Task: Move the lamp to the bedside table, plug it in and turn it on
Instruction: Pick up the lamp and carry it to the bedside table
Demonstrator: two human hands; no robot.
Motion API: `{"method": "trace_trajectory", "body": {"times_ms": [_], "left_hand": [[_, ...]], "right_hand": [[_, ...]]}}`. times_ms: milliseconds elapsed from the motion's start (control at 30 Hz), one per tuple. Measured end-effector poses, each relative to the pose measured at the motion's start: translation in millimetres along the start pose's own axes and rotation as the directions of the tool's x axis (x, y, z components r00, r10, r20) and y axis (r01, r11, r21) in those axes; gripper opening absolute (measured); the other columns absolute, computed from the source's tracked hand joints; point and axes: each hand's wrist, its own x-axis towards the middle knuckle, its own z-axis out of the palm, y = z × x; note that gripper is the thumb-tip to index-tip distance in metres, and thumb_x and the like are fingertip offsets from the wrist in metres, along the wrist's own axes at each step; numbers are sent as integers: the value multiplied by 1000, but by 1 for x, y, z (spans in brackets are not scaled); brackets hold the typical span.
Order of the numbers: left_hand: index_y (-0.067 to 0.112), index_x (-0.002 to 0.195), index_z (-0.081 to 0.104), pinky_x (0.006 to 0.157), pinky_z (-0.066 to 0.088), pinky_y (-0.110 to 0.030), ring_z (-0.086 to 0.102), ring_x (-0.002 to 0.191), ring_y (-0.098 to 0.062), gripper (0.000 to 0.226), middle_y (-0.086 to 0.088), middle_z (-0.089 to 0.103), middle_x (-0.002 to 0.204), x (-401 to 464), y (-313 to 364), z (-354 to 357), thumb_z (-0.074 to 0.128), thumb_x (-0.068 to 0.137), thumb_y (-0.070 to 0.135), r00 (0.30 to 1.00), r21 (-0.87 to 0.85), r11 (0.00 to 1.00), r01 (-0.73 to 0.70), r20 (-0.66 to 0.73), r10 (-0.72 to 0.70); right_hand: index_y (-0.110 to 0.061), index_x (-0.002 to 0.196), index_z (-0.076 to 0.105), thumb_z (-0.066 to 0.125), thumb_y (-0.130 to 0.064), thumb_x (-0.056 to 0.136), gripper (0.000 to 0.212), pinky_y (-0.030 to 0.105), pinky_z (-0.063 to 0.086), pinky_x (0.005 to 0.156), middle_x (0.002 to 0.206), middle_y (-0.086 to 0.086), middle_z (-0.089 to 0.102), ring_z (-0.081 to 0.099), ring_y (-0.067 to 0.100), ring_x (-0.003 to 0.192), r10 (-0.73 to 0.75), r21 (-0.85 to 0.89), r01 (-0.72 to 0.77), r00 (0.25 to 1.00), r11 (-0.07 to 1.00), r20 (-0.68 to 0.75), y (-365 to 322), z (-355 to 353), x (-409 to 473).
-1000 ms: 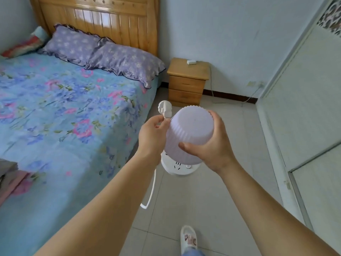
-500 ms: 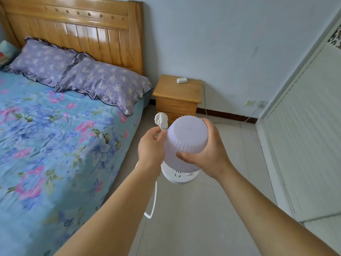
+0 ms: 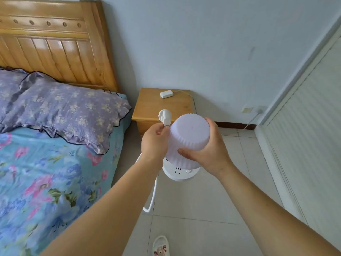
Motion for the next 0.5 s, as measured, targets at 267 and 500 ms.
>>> {"method": "trace_trajectory", "body": {"times_ms": [267, 500], "left_hand": [[24, 88, 62, 66, 47, -32, 52, 70, -16, 14, 1, 60, 79, 162, 29, 58, 49, 85, 30, 995, 14, 996, 90, 41, -90], [25, 82, 58, 63, 47, -35, 54, 68, -18, 14, -1, 60, 78, 299, 32, 111, 47, 89, 26, 960, -138, 955, 264, -56, -273]], "right_hand": [[-38, 127, 28, 81, -45, 39, 103, 23, 32, 87, 121, -17, 35, 36, 7, 114, 65, -3, -66, 997, 998, -28, 38, 4, 159], [-36, 127, 30, 83, -45, 39, 103, 34, 41, 95, 127, -9, 41, 40, 13, 117, 66, -30, -64, 994, 998, 85, 91, 8, 307]]}}
